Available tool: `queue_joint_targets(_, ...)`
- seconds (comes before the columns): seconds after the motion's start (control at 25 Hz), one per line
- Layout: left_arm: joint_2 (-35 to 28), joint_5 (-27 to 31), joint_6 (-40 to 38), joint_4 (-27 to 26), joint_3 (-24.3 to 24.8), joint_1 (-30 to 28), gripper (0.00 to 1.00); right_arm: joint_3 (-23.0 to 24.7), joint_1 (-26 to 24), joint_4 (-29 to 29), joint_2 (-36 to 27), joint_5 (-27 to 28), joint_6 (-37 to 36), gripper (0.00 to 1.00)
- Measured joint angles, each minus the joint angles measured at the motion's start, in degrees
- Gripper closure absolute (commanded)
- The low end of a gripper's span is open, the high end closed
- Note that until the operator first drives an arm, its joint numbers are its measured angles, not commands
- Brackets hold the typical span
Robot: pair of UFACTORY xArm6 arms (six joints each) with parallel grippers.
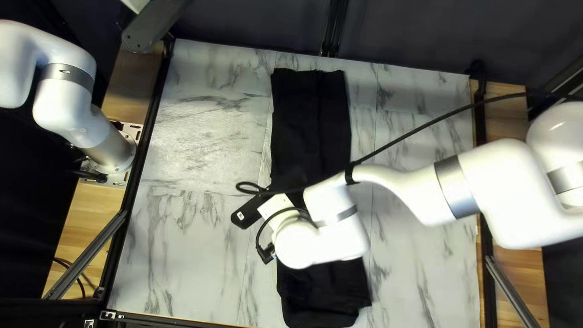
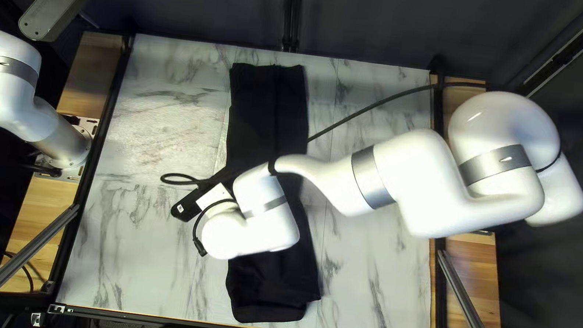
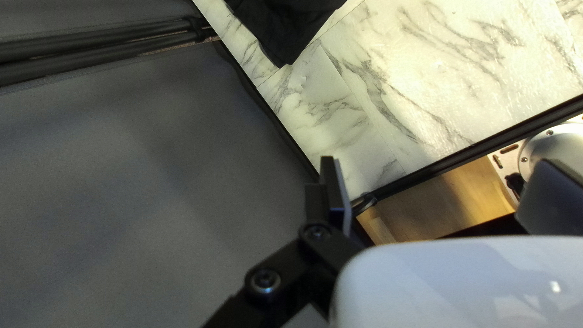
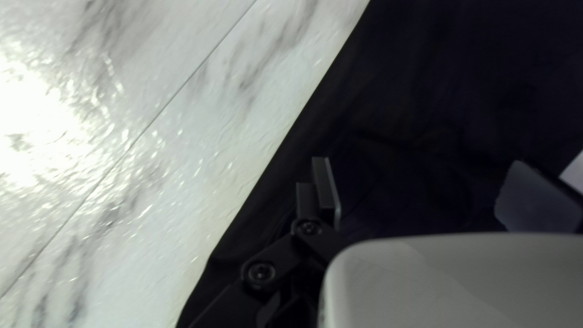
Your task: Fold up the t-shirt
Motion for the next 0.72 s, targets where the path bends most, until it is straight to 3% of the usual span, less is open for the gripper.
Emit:
queue_joint_targets(0.44, 0.0, 0.0, 0.0, 0.0, 0.0, 0.0, 0.0, -0.5, -0.74, 3.6, 0.71, 0.58, 1.55, 0.0)
queue_joint_targets(0.72, 0.0, 0.0, 0.0, 0.0, 0.0, 0.0, 0.0, -3.69, -0.94, 2.91, 2.93, 2.04, 2.06, 0.0)
